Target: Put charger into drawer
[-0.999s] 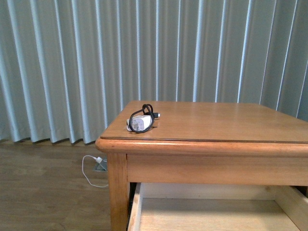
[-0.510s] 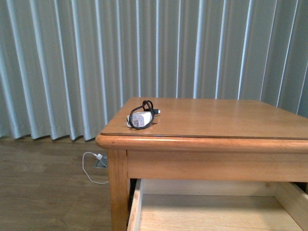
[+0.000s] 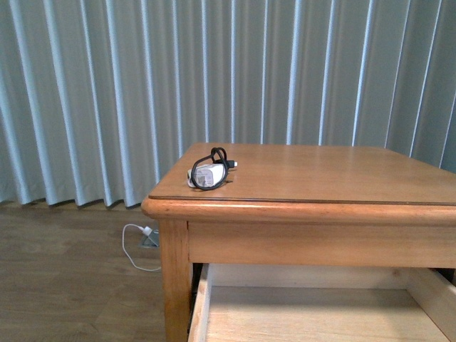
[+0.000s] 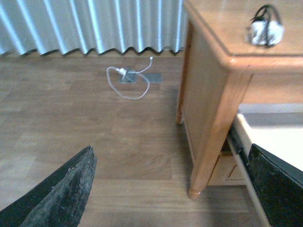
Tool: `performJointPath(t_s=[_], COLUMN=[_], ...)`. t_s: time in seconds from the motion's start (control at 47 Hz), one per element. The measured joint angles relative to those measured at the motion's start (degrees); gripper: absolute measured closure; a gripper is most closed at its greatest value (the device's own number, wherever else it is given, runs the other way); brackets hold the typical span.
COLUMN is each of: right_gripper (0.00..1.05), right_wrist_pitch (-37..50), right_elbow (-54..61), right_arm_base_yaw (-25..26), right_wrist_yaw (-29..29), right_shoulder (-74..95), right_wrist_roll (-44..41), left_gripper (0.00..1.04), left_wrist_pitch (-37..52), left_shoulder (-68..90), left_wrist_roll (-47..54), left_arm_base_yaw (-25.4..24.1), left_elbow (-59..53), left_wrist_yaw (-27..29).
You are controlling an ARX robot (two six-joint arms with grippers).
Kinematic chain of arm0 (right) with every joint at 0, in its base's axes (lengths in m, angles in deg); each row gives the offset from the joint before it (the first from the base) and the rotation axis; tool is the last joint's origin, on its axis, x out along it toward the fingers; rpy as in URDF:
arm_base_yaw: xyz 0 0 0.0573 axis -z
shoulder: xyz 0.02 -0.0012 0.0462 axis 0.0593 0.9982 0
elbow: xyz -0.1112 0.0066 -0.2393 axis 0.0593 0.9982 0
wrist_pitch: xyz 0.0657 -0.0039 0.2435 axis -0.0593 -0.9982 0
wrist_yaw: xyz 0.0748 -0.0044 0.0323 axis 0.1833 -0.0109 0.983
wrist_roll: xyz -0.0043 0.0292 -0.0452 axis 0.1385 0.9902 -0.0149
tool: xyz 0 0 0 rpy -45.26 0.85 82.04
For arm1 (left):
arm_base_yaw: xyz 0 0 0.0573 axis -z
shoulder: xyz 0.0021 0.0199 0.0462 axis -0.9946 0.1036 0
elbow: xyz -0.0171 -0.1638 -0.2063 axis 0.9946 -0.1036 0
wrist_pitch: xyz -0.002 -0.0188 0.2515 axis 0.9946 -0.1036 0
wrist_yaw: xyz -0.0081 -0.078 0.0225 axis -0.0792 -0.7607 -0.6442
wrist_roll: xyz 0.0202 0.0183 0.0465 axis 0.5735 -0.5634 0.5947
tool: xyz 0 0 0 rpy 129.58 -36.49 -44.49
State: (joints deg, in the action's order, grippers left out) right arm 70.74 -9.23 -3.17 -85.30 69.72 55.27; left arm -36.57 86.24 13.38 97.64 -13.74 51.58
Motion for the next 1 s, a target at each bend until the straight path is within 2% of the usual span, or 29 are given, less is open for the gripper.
performJointPath(t_s=[0.043,0.17,0.34,0.553,0.765,0.999], right_gripper=[0.09,0.09,0.09,0.09,0.09,0.09], right_wrist_pitch=[0.0,0.0,0.0,0.0,0.0,0.0], right_elbow=[0.02,0.0,0.02,0.02,0.0,0.0], right_arm_base_yaw=[0.0,0.0,0.0,0.0,0.0,0.0], right_wrist_yaw=[0.0,0.0,0.0,0.0,0.0,0.02], right_shoulder=[0.0,0.0,0.0,0.0,0.0,0.0], right_wrist_roll=[0.0,0.0,0.0,0.0,0.0,0.0], left_gripper=[0.06,0.06,0.06,0.06,0.06,0.06], left_wrist_pitch=[3.02,6.23,5.16,3.65,1.62,-0.17], left_shoulder=[7.06,23.82,40.5,52.96,65.72,74.79], left_wrist_roll=[1.51,5.73,7.08,7.52,6.71,6.56], left_arm_base_yaw=[0.07,0.66,2.29,4.09,5.51,6.84], left_elbow=[4.57,16.0,31.74,44.76,56.78,64.04], left_wrist_yaw=[-3.74,-10.25,-18.43,-18.6,-16.09,-16.04])
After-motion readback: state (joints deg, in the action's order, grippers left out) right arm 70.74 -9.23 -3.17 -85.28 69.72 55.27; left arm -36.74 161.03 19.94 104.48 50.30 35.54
